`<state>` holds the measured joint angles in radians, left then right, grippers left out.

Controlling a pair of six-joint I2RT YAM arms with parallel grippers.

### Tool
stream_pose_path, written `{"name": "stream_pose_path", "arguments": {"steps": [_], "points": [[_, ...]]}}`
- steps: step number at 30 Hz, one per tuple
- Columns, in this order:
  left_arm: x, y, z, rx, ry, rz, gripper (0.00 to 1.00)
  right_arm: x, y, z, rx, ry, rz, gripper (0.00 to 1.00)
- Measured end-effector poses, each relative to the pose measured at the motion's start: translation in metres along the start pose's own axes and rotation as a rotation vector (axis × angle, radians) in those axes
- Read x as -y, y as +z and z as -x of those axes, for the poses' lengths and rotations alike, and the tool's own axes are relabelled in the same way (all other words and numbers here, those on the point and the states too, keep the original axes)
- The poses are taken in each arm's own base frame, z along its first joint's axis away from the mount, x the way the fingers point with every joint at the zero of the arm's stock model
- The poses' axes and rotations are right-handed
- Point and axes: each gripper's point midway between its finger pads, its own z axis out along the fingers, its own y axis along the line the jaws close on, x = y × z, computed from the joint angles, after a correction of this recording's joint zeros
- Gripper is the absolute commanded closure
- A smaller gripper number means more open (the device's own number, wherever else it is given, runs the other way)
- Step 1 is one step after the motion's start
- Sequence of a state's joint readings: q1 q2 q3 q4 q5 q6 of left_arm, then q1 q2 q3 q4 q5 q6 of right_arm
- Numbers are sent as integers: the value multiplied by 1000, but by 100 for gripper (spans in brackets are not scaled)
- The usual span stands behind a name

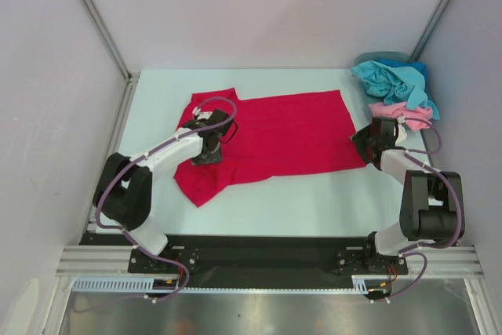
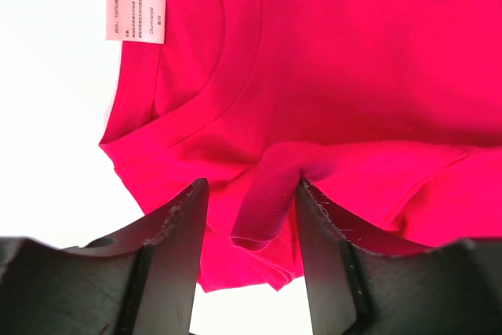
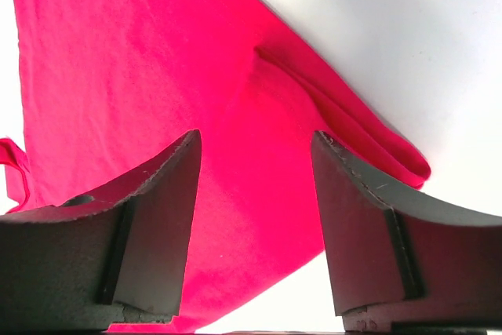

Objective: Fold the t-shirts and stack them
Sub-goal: Fold the tshirt

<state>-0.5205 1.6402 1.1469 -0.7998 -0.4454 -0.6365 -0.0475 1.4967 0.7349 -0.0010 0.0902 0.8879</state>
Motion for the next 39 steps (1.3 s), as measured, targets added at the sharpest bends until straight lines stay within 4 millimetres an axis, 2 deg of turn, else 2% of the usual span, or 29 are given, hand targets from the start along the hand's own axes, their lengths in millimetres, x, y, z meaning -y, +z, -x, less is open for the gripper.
{"name": "stream_pose_path", "arguments": {"steps": [6, 12, 17, 21, 24, 27, 29, 35, 39], "points": [[-5, -1, 5, 25, -5, 25, 42, -12, -12, 11, 26, -12, 22, 38], [-13, -17, 21, 80, -24, 43, 41, -54, -41, 40, 104, -17, 123, 39], [-20, -40, 42, 147, -61, 41, 41, -70, -57, 37, 118, -16, 175, 39], [-25, -60, 55, 190, -89, 20, 42, -76, -60, 28, 96, -16, 193, 40], [-26, -73, 57, 207, -110, -19, 42, -78, -61, 28, 95, -10, 198, 39], [-23, -80, 51, 206, -127, -73, 42, -79, -65, 30, 102, -7, 207, 40], [-24, -77, 39, 190, -126, -84, 42, -79, -68, 30, 105, -6, 213, 40], [-28, -47, -14, 70, -71, -52, 43, -74, -70, 27, 103, -6, 212, 40], [-25, -38, -33, 32, -50, -54, 43, -70, -68, 23, 95, -5, 205, 40]]}}
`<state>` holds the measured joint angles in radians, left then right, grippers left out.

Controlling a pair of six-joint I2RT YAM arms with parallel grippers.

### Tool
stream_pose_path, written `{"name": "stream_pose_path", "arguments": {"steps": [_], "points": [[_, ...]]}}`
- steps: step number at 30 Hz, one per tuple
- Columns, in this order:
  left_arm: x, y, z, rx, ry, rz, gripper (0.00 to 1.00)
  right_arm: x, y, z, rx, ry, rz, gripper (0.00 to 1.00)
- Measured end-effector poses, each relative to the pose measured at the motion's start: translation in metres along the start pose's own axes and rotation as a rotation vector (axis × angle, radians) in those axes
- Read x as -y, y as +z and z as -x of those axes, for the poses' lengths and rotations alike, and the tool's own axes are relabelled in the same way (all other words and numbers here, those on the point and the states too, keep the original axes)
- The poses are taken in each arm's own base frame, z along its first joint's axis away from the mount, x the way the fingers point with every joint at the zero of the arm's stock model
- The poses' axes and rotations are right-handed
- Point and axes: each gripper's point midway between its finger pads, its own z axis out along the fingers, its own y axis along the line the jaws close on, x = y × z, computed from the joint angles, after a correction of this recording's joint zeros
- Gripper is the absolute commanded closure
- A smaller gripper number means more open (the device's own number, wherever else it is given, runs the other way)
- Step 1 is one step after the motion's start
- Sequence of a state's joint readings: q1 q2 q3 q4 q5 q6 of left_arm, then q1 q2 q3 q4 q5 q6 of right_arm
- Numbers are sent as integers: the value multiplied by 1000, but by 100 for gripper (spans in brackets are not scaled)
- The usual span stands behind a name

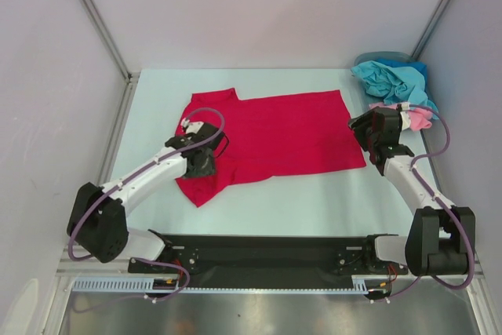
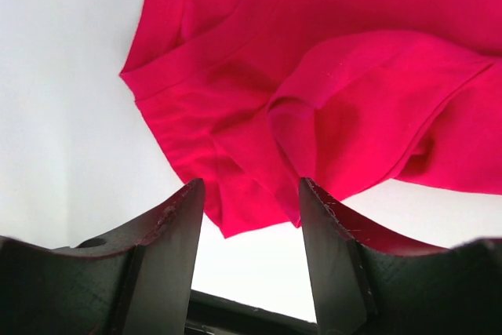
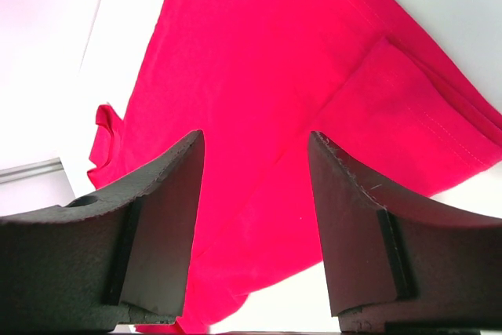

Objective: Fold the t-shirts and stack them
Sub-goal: Fold the tshirt

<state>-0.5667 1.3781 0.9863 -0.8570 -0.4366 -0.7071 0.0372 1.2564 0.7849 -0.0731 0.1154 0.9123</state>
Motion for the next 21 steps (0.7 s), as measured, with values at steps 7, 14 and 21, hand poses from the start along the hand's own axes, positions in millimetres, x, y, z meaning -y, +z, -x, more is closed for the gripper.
{"name": "stream_pose_path", "arguments": {"steps": [7, 14, 21], "points": [[12, 8, -11, -14, 16, -28, 44, 0, 0, -1, -4, 2, 3, 40], [14, 18, -22, -24, 21, -38, 44, 8, 2, -5, -16, 12, 3, 40], [18, 28, -32, -47, 37, -40, 48, 7, -1, -3, -13, 31, 32, 41]]}}
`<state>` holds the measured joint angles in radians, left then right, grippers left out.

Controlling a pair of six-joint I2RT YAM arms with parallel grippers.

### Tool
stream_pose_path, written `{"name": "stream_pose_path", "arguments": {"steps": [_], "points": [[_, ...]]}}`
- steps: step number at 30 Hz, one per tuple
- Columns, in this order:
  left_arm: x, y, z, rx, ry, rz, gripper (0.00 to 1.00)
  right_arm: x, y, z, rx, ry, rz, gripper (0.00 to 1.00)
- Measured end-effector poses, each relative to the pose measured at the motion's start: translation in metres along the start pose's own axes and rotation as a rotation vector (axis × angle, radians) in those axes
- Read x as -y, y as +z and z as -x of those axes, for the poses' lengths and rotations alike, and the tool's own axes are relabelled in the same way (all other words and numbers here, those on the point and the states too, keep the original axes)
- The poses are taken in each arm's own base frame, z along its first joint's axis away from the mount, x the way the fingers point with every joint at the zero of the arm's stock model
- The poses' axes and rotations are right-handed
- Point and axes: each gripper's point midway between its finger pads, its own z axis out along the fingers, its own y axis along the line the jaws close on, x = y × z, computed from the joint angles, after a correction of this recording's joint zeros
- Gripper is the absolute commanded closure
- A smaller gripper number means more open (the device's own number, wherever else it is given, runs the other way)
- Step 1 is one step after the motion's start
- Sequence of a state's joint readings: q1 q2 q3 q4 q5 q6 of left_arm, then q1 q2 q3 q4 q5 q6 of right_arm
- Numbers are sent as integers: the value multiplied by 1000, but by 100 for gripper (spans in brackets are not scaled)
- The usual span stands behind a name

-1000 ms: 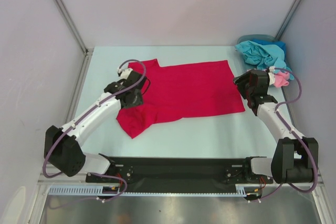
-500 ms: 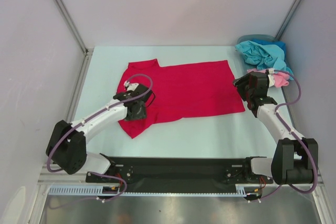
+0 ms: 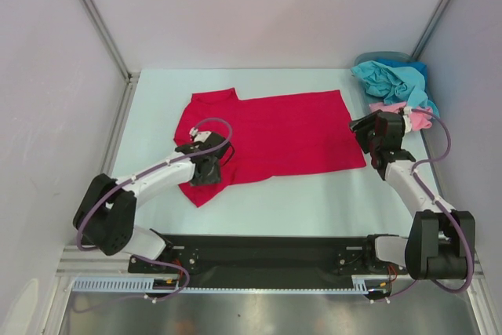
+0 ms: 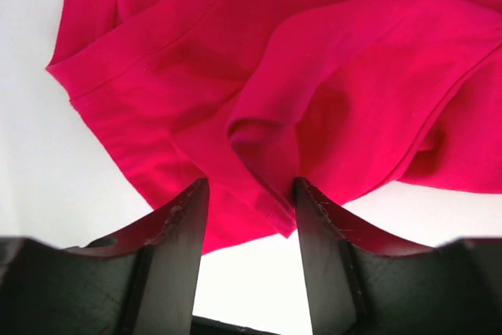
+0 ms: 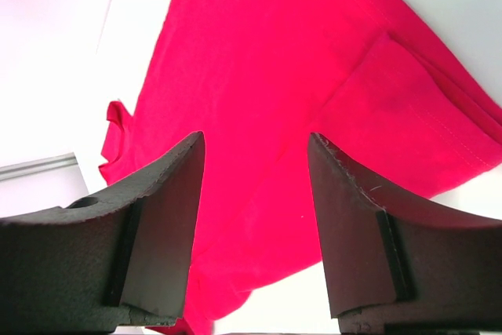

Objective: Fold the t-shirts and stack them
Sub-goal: Fold the tshirt

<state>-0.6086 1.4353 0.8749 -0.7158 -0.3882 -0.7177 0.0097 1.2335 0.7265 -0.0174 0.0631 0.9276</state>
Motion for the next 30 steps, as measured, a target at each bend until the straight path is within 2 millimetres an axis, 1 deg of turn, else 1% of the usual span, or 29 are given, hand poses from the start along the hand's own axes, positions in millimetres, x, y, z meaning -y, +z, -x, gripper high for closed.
{"name": "stream_pose_path", "arguments": {"steps": [3, 5, 6, 8, 9, 10, 15, 19, 21, 27, 30], "points": [[3, 3, 0, 0, 2, -1, 55, -4, -2, 4, 10, 6, 18, 41], [4, 5, 0, 0, 3, -1, 66, -4, -3, 8, 18, 13, 23, 41], [4, 7, 0, -2, 4, 1, 75, -4, -3, 9, 19, 16, 25, 41], [5, 9, -1, -5, 5, 2, 85, -2, -3, 10, 23, 19, 25, 41], [6, 10, -1, -6, 6, 3, 96, -2, -2, 10, 24, 20, 26, 41], [7, 10, -1, -6, 7, 2, 100, -2, -2, 10, 23, 21, 27, 41], [7, 10, -1, -3, 13, 2, 100, -1, -2, 8, 20, 24, 33, 41], [1, 7, 0, 1, 26, 38, 100, -2, -2, 7, 18, 27, 38, 42], [-3, 2, 7, 13, 31, 63, 100, -3, -2, 7, 19, 28, 42, 42], [-10, -18, 38, 92, 27, 127, 100, 1, -2, 2, 9, 27, 39, 42], [-14, -24, 47, 108, 37, 156, 100, 0, -2, 2, 7, 27, 43, 42]]}}
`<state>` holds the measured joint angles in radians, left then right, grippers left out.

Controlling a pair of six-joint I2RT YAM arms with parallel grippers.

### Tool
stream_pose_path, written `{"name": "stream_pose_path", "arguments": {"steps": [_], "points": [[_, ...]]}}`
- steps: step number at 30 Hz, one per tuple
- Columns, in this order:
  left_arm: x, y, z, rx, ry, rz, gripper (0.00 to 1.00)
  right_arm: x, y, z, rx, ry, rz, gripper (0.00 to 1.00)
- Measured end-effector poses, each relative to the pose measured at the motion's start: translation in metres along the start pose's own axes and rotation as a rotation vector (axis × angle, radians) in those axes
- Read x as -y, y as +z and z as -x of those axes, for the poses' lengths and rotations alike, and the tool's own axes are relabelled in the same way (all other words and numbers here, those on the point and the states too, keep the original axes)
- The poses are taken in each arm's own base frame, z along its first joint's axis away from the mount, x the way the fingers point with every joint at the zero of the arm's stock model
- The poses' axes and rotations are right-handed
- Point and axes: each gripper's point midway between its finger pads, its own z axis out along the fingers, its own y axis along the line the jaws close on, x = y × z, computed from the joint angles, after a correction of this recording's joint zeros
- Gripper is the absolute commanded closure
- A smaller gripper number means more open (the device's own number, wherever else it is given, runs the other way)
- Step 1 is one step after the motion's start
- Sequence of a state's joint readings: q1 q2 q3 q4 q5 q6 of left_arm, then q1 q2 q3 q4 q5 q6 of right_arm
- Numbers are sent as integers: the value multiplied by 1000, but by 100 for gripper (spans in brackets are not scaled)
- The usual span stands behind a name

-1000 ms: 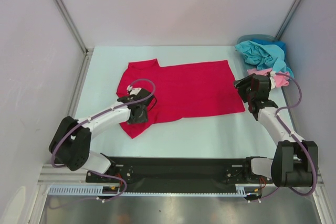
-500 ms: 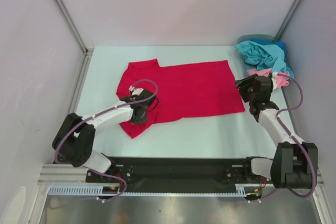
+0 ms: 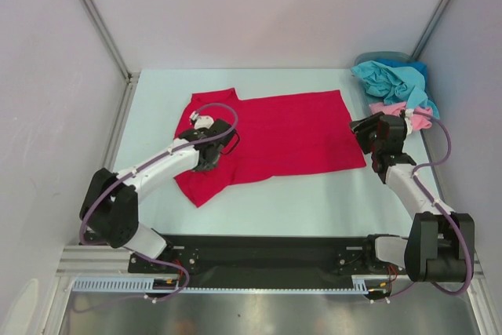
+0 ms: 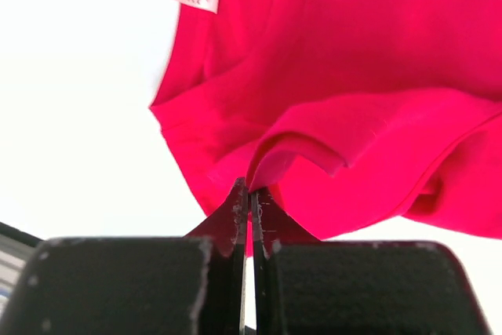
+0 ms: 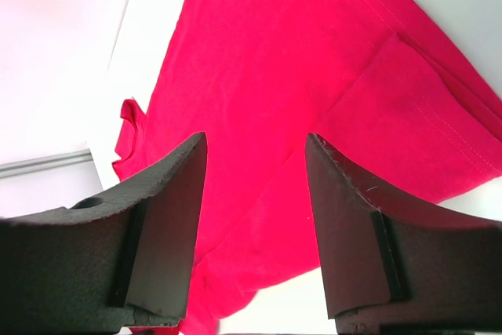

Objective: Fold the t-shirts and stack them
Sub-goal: Fold the tshirt

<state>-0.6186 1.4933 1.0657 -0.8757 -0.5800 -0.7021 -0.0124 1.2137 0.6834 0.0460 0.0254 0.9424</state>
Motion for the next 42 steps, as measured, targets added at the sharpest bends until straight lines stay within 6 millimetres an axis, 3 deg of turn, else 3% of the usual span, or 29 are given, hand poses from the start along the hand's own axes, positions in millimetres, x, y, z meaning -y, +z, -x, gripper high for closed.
{"name": "stream_pose_path", "arguments": {"steps": [17, 24, 42], "points": [[-29, 15, -1, -30, 44, 150, 100, 12, -2, 1, -5, 17, -3, 43], [-42, 16, 17, -12, 18, 194, 100, 11, -3, 0, -10, 17, 4, 44], [-39, 27, 49, 19, 59, 264, 100, 17, -4, -3, -15, 20, 4, 44]]}}
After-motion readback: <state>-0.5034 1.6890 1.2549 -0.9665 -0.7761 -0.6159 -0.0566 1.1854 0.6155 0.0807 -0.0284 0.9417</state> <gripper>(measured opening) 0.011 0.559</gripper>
